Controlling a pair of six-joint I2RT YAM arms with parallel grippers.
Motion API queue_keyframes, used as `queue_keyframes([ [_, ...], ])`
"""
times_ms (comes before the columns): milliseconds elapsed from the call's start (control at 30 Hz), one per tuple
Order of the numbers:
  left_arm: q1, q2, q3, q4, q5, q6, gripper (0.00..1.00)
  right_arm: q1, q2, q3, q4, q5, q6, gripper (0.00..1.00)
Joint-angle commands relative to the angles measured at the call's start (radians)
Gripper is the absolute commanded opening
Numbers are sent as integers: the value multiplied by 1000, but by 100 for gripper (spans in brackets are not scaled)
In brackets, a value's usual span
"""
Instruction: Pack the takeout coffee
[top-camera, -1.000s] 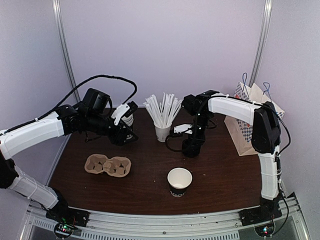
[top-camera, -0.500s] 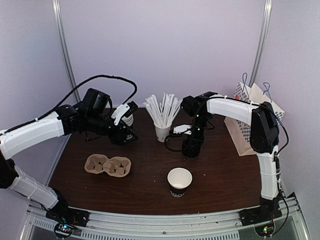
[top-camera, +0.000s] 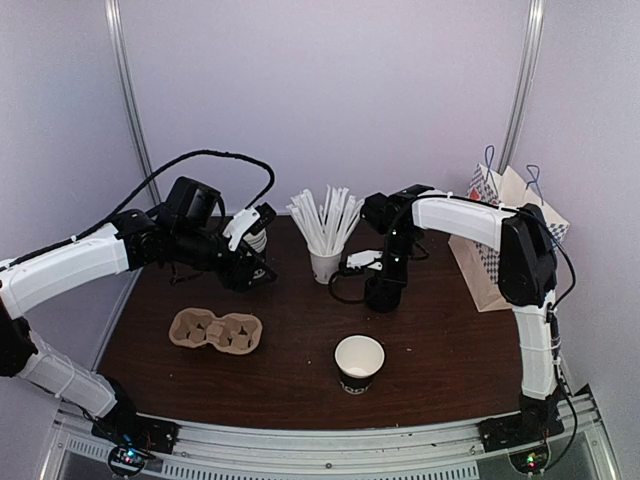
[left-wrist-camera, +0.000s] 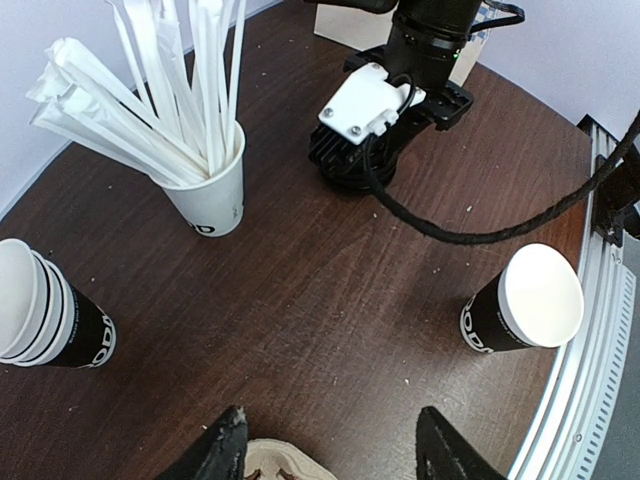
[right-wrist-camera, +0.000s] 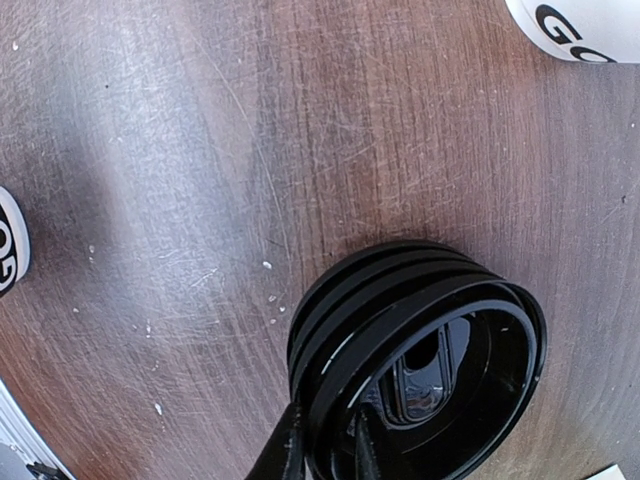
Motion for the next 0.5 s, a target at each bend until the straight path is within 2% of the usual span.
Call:
queue_keyframes([
  [0, 6, 7, 15, 22, 18, 13, 59, 8, -8, 18, -24, -12, 19, 15],
  [167, 6, 6, 15, 24, 7, 11, 59, 8, -68, 16, -43, -32, 34, 12],
  [467, 6, 10, 6, 42, -20, 10, 58, 7, -216, 3, -76, -182, 93, 9],
])
